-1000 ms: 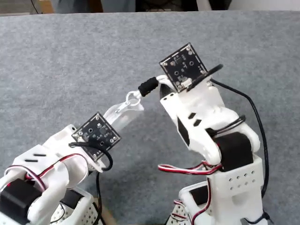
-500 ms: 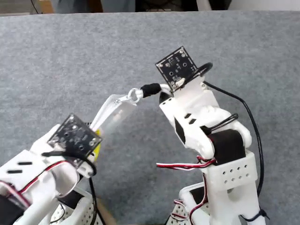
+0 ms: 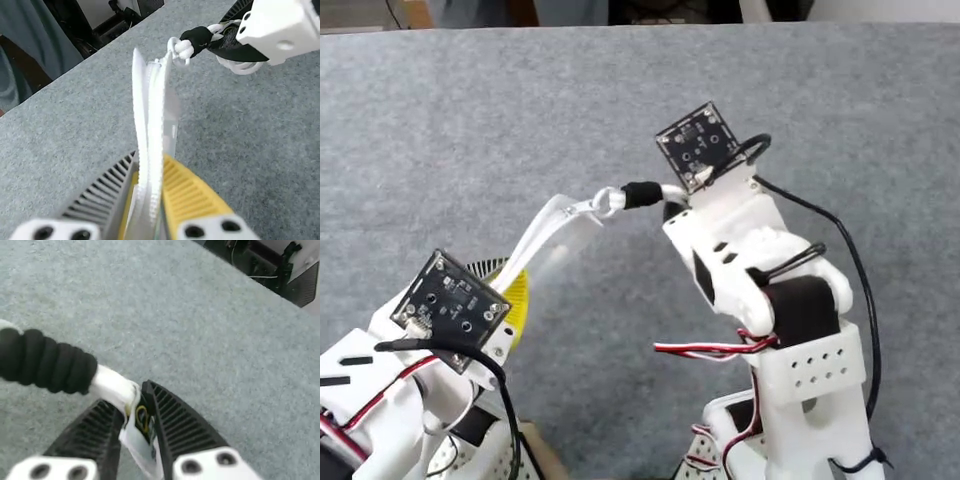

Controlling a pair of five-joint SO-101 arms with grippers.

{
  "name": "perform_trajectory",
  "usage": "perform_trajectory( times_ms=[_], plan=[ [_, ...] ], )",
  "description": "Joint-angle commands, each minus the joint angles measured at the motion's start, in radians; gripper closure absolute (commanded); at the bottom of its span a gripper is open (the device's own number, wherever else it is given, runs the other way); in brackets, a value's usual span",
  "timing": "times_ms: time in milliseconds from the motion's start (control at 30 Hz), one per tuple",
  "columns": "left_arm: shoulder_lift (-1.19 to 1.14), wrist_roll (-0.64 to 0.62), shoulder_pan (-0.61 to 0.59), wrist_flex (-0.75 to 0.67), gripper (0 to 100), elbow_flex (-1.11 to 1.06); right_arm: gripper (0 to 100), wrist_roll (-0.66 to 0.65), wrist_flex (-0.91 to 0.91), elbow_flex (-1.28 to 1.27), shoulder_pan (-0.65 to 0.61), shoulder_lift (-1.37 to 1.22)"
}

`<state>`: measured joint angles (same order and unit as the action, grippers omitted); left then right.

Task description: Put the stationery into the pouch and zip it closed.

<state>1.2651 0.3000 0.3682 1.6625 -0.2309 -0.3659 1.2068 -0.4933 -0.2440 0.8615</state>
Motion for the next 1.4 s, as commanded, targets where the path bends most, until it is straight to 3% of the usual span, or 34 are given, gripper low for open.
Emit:
perform_trajectory(
  times_ms=[0,433,600,833,1367],
  plan=[
    [0.011,-0.009,-0.005,-0.014,97,-0.039,98.6,-0.006,-0.018,0.085,0.031,-0.001],
    [0.011,-0.063,-0.005,-0.229,97,-0.341,98.6,-0.006,-0.015,0.381,-0.037,-0.008],
    [0.011,-0.081,-0.005,-0.238,96,-0.331,98.6,-0.006,-0.014,0.473,-0.074,-0.008],
    [0.012,-0.075,-0.005,-0.232,82,-0.329,98.6,-0.006,-0.014,0.507,-0.127,-0.008],
    [0.012,-0.074,0.001,-0.173,82,-0.165,98.6,-0.006,-0.021,0.510,-0.181,-0.010]
  ],
)
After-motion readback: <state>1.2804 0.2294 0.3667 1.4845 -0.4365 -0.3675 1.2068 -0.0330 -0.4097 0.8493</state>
